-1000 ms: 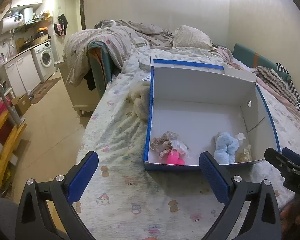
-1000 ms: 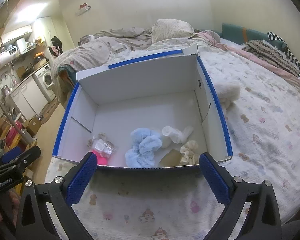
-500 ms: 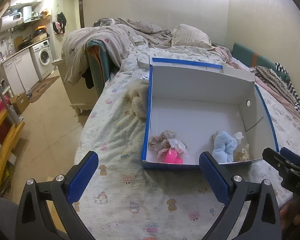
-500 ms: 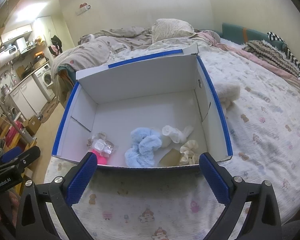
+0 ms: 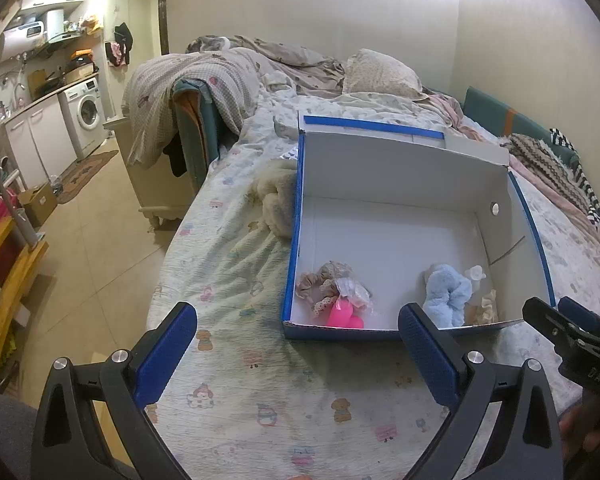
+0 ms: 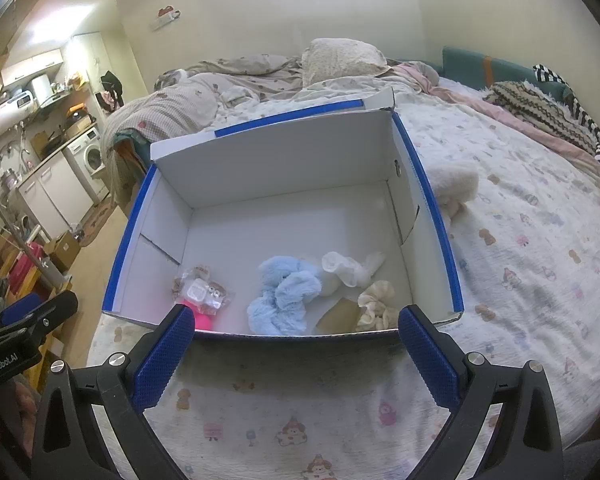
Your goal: Organize soft objects
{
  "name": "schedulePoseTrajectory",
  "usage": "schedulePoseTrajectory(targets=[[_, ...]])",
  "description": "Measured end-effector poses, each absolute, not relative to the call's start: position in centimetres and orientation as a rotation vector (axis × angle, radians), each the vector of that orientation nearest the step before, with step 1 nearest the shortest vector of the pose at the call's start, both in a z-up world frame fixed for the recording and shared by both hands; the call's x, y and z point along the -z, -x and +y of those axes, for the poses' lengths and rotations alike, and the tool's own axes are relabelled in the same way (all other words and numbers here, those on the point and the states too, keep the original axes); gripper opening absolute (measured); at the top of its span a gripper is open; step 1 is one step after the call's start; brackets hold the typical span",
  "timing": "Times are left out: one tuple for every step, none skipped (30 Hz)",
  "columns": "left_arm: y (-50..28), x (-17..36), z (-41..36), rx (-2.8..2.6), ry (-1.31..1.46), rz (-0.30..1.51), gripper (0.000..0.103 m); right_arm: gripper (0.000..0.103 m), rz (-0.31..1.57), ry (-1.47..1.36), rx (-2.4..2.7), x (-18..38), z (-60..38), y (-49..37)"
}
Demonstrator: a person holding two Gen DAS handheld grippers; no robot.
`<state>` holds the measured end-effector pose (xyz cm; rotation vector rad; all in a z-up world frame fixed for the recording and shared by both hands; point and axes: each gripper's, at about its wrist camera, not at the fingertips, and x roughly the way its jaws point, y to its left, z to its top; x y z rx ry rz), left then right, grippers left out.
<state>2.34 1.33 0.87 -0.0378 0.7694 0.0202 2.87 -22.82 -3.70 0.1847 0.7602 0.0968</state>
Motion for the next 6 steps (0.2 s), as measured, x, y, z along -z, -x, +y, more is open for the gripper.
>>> schedulePoseTrajectory(targets=[[-2.35, -0.88, 1.32, -0.019, 0.038, 0.770, 0.101, 0.103, 0.760, -0.185, -0.097, 3.69, -22.83, -2.88], [-2.36, -0.91, 1.34, -0.019, 0.039, 0.771, 0.101, 0.103, 0.759, -0.188, -0.100, 3.70, -22.85, -2.88], [-2.40, -0.96, 1.36, -0.017, 0.041, 0.771, 0.101, 0.103, 0.759, -0.190, -0.106, 3.68, -22.88, -2.94], [-2.39, -0.96, 1.34, -0.016, 0.042, 0.770, 0.101, 0.103, 0.757, -0.191, -0.109, 3.70, -22.90, -2.93], [-2.38, -1.02, 1.35, -0.016, 0.042, 0.770, 0.101, 0.103, 0.756, -0.188, -0.109, 3.72, -22.88, -2.89], [-2.37, -1.02, 1.31, -0.018, 0.041, 0.769, 0.101, 0.103, 0.756, -0.184, -0.109, 3.67, -22.84, -2.88]])
